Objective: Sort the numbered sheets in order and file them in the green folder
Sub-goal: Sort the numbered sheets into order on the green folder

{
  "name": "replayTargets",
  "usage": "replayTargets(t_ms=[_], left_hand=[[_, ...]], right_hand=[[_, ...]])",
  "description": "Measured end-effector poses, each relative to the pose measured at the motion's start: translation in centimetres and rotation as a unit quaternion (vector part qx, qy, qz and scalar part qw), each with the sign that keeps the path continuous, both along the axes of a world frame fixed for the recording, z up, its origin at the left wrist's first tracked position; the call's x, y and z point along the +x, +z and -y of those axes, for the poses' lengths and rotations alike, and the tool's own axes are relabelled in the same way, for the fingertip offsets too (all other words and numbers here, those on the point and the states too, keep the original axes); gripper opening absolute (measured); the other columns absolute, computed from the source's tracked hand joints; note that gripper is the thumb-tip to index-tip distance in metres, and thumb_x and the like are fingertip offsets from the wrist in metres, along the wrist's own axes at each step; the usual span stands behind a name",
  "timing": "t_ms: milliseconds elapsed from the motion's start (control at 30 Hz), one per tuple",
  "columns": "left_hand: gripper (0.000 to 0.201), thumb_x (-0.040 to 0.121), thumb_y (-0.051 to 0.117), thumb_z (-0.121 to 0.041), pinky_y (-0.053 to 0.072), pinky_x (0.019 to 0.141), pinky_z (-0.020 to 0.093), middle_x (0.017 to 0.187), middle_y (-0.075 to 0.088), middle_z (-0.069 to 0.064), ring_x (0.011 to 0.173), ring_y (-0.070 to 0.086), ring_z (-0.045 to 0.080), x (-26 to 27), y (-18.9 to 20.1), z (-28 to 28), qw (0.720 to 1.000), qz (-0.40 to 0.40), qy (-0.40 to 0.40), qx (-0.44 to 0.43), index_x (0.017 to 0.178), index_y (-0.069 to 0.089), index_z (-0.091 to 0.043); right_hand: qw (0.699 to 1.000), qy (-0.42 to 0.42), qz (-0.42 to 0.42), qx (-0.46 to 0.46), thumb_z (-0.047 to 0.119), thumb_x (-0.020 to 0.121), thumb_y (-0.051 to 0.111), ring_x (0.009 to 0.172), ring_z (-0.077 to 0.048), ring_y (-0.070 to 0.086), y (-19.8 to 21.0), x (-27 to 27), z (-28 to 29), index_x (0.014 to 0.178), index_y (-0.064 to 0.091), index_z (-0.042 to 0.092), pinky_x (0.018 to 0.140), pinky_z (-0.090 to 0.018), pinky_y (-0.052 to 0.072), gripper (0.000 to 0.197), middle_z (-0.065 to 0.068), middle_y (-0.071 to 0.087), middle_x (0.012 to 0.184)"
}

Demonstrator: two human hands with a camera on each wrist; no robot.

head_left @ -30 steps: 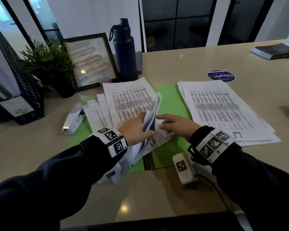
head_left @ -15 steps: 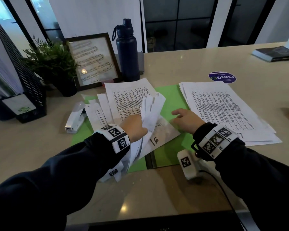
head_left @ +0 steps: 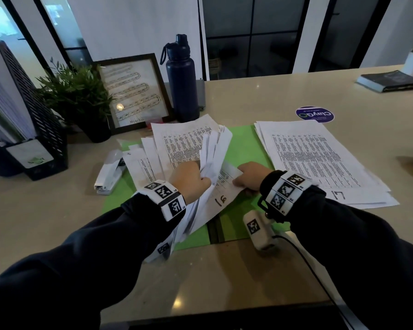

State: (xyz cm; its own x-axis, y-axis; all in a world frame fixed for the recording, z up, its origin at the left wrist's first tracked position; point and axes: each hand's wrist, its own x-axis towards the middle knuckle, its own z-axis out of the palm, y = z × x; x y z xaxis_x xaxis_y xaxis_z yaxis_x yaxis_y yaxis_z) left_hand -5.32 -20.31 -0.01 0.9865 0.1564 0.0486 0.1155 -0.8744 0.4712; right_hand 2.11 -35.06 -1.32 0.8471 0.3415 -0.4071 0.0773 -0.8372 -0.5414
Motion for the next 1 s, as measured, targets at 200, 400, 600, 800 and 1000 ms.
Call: replayTargets(t_ms=[200,400,600,800,1000], left_hand=[[0.043,0.083,0.051,-0.009,0.017,0.045,0.027,0.051,0.024,0.001,0.046,0.025,0.015,-0.2,0.3,0.0,0.998,0.054,-0.001,-0.018,0.052,0.022,-0.013],[0.04,0.083,0.051,-0.009,0.019,0.043,0.023,0.049,0.026,0.0,0.044,0.026,0.014,-0.2,0.1,0.1,0.998,0.06,-0.005,-0.036,0.052,0.026,-0.012],[0.039,0.082,0.052,-0.01,0.02,0.044,0.026,0.049,0.03,0.0,0.045,0.028,0.015,0.1,-0.1,0.3,0.998,0.053,-0.013,-0.026,0.052,0.028,-0.013],[0.023,0.079,0.051,-0.016,0.039,0.054,0.032,0.063,0.054,0.018,0.057,0.048,0.024,0.1,-0.4,0.5,0.995,0.058,-0.042,-0.071,0.073,0.058,0.006],[0.025,0.077,0.048,-0.023,0.03,0.046,0.019,0.056,0.046,0.01,0.05,0.037,0.018,-0.1,-0.2,1.1,0.99,0.059,-0.077,-0.104,0.061,0.05,-0.003]], right_hand=[[0.987,-0.076,0.118,0.084,0.009,0.095,0.041,0.037,-0.014,0.05,2.0,0.9,3.4,0.091,0.047,0.005,0.027,-0.014,0.033,0.009,-0.007,0.052,0.07],[0.945,-0.226,0.19,0.14,0.011,0.095,0.039,0.045,-0.022,0.056,4.4,1.8,11.9,0.099,0.052,0.007,0.037,-0.022,0.046,0.014,-0.014,0.06,0.076],[0.888,-0.365,0.225,0.167,0.014,0.095,0.04,0.055,-0.024,0.059,3.8,2.0,18.7,0.104,0.05,0.013,0.049,-0.031,0.054,0.013,-0.019,0.063,0.091],[0.928,-0.355,0.114,0.012,0.003,0.095,0.039,0.04,-0.019,0.056,0.3,2.2,20.0,0.12,0.05,-0.009,0.025,-0.014,0.034,0.03,-0.024,0.061,0.083],[0.918,-0.38,0.09,-0.073,0.018,0.094,0.049,0.119,-0.029,0.054,-1.4,3.5,21.5,0.128,0.049,-0.005,0.081,-0.025,0.042,0.041,-0.019,0.055,0.128]])
